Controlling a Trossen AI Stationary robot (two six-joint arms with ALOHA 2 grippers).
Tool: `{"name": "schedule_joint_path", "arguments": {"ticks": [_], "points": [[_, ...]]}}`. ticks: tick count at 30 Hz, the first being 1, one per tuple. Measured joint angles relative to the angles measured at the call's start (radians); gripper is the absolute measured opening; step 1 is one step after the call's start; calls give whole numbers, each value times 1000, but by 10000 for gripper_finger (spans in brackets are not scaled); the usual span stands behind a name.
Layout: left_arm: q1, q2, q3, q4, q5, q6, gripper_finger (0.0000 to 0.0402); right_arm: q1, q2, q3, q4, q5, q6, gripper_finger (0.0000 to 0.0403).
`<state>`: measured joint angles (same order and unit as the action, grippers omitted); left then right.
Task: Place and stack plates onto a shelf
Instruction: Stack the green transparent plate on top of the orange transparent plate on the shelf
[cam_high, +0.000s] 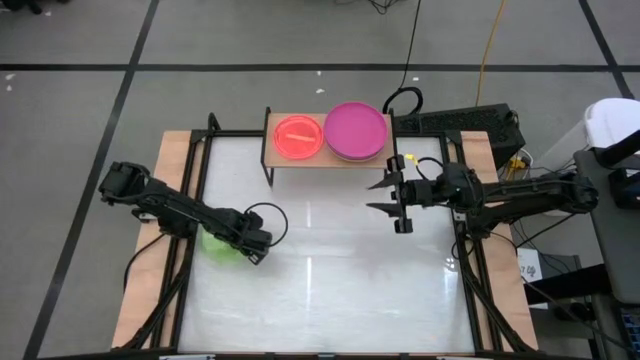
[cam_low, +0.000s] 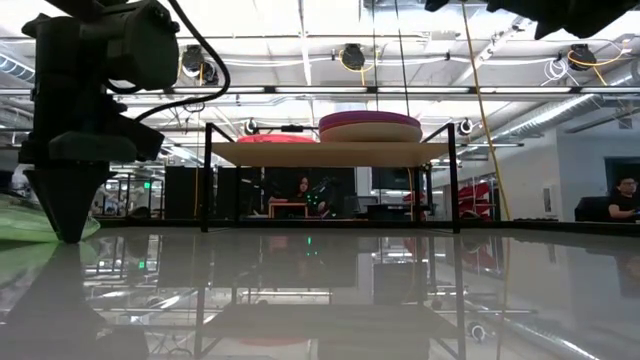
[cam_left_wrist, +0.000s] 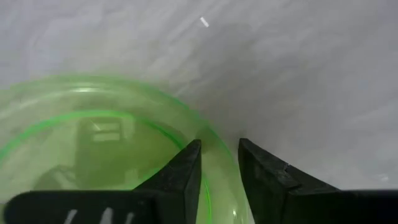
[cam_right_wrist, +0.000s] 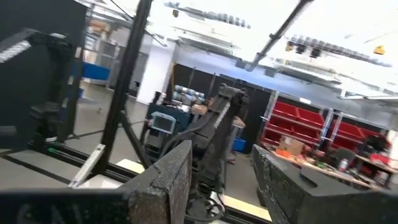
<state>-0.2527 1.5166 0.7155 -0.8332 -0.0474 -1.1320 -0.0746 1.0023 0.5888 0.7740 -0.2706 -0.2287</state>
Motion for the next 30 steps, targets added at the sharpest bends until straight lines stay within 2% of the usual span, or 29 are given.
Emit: {"name": "schedule_joint_path", "arguments": {"ticks": [4, 9, 21, 28, 30], "points": [[0, 1, 2, -9, 2, 8, 70, 0, 0, 0, -10, 56, 1, 153], [0, 8, 66, -144, -15, 71, 10, -1, 0, 0, -18, 88, 4, 153], [-5, 5, 381, -436, -196, 181, 2, 0, 0, 0, -23, 88, 6, 153], [-5, 4, 632, -740, -357, 165, 1, 0, 0, 0, -23, 88, 7, 153], [6, -9, 679, -736, -417, 213, 1, 0, 0, 0, -23, 88, 7, 153]]}}
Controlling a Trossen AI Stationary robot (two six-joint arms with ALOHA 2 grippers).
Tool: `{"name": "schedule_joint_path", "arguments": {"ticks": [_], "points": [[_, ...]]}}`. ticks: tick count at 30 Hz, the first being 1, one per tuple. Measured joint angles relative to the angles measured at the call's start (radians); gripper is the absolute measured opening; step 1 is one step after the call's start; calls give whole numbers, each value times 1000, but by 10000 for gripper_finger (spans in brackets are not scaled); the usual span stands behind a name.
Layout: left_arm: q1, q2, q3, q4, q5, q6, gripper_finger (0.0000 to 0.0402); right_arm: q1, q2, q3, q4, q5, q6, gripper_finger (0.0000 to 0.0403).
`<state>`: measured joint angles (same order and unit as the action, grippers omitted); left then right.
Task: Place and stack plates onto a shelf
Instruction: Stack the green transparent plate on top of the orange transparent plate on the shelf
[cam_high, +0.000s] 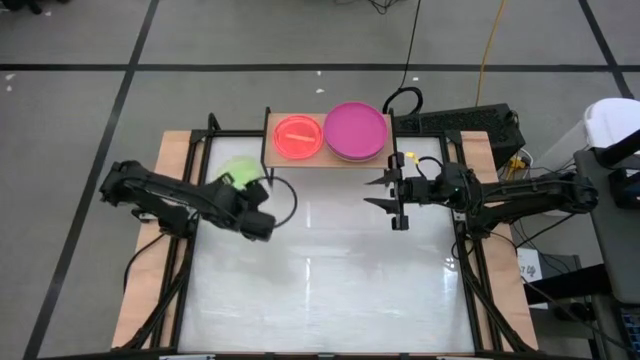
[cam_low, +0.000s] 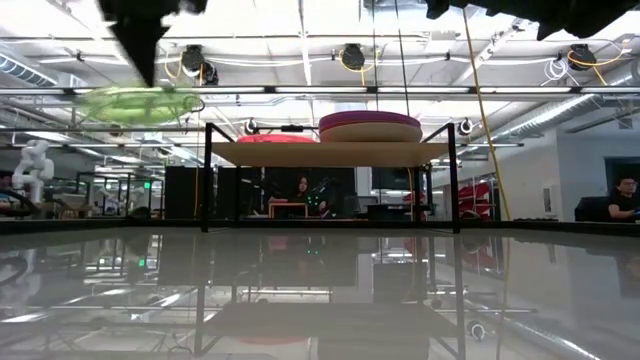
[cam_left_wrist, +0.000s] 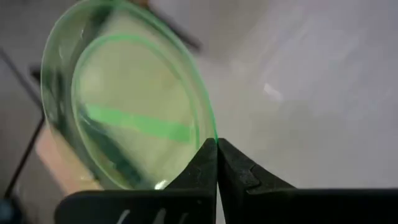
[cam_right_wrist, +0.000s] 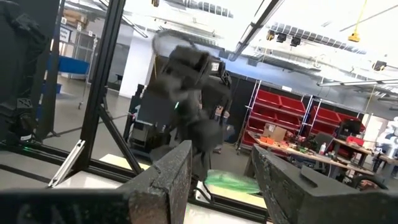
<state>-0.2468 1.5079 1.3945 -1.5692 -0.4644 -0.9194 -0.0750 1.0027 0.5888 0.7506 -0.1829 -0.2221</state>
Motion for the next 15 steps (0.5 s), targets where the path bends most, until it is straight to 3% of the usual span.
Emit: {"name": "schedule_joint_path", "arguments": {"ticks": [4, 8, 11, 15], "points": [[55, -22, 87, 0, -134, 155, 1, 0, 0, 0, 1, 0, -1, 153], [140, -16, 131, 52, -233, 438, 1, 0, 0, 0, 0, 0, -2, 153], [208, -20, 133, 219, -235, 748, 0, 0, 0, 0, 0, 1, -2, 153], [292, -10, 132, 467, -150, 1107, 0, 0, 0, 0, 0, 2, -6, 153]]}}
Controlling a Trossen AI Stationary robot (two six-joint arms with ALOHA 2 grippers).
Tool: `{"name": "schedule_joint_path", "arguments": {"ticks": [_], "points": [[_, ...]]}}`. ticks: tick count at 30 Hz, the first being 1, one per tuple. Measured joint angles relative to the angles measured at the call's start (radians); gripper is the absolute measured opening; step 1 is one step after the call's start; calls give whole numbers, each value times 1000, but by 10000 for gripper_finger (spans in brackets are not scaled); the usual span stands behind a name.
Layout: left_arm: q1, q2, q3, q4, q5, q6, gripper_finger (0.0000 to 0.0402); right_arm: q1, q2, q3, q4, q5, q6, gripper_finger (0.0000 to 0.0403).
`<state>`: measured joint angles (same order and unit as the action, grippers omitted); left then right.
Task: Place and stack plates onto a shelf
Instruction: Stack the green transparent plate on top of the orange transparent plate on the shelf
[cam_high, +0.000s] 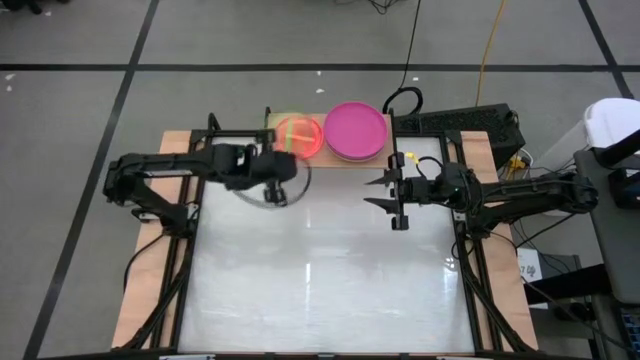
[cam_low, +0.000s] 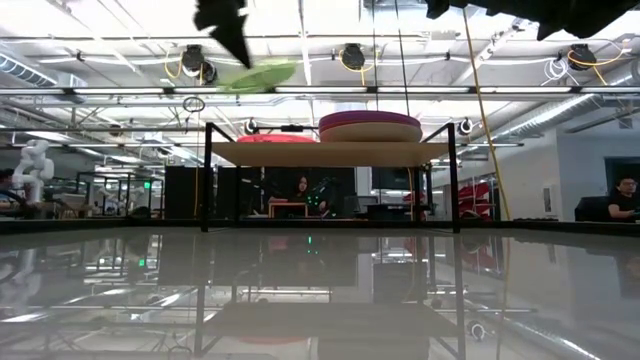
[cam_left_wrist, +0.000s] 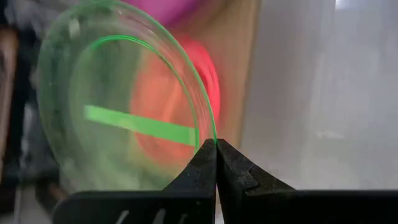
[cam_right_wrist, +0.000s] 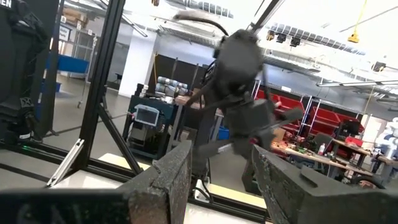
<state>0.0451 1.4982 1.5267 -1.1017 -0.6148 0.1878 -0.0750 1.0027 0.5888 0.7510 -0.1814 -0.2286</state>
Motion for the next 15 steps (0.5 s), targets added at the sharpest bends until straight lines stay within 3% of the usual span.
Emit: {"name": "schedule_joint_path", "arguments": {"ticks": [5, 9, 15], "points": [[92, 46, 1, 172, 56, 239, 0, 0, 0, 0, -3, 1, -1, 153], [163, 98, 1, 166, 115, 249, 0, -1, 0, 0, -23, 2, -10, 153], [225, 204, 0, 159, 118, 263, 2, -3, 0, 0, -34, 2, -23, 153]]}}
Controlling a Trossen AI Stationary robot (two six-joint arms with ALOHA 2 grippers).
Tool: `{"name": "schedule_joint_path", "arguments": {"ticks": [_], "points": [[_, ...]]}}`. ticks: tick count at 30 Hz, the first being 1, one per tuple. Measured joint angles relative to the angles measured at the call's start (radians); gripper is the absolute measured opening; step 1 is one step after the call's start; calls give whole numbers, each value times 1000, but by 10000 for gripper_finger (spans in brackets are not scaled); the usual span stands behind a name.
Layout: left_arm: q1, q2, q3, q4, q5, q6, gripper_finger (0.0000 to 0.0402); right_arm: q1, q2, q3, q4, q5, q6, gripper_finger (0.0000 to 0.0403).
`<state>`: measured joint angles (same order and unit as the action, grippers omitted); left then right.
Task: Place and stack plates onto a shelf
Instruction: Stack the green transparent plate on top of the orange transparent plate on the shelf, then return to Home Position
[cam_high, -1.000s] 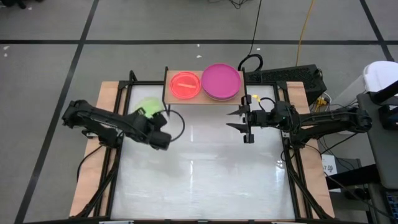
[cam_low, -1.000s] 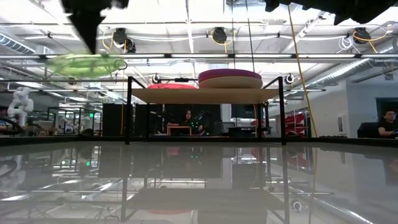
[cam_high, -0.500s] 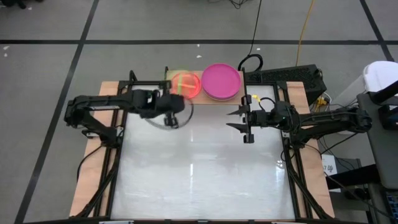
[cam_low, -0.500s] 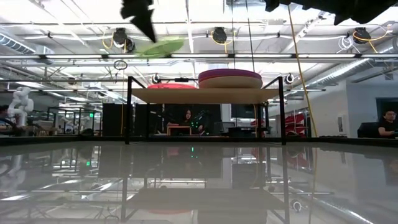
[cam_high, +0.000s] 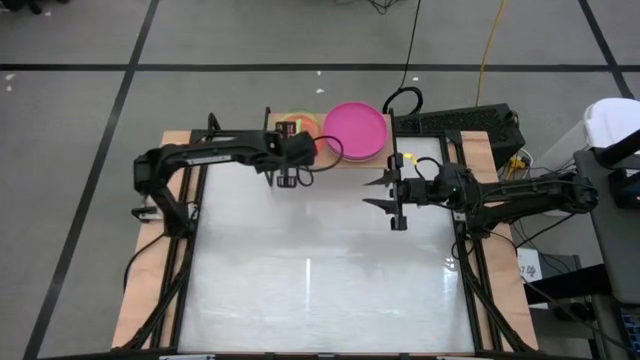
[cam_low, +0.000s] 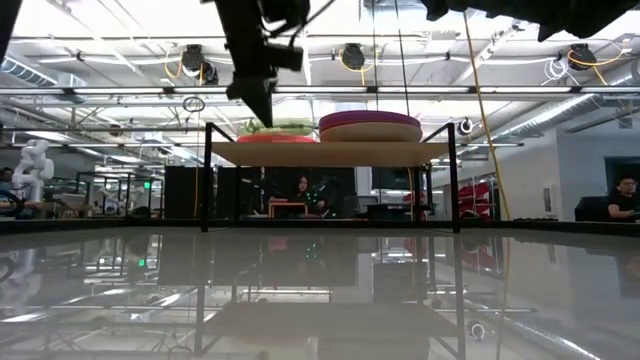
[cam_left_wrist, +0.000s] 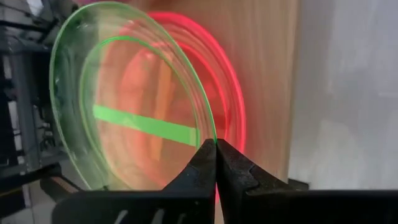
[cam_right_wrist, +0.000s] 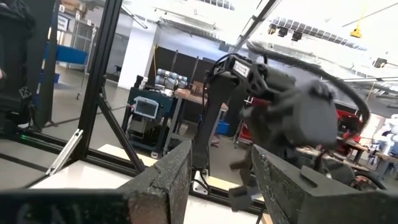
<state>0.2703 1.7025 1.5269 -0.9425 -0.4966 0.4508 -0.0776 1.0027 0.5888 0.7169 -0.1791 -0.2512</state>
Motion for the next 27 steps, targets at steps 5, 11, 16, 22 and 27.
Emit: {"name": "schedule_joint_path", "arguments": {"ticks": [5, 11, 16, 22, 27], "points": [[21, 51, 0, -5, 5, -6, 39, 0, 0, 0, -6, 0, -9, 153], [26, 42, 0, -6, 15, -33, 111, 0, 0, 0, -15, 0, -23, 153], [9, -34, 0, -12, 1, -70, 142, 0, 0, 0, -19, 0, -24, 153], [-30, -198, 0, 21, 21, -146, 144, 0, 0, 0, -19, 0, -26, 153], [-74, -347, 0, 46, 79, -202, 145, 0, 0, 0, -20, 0, -25, 153]]}}
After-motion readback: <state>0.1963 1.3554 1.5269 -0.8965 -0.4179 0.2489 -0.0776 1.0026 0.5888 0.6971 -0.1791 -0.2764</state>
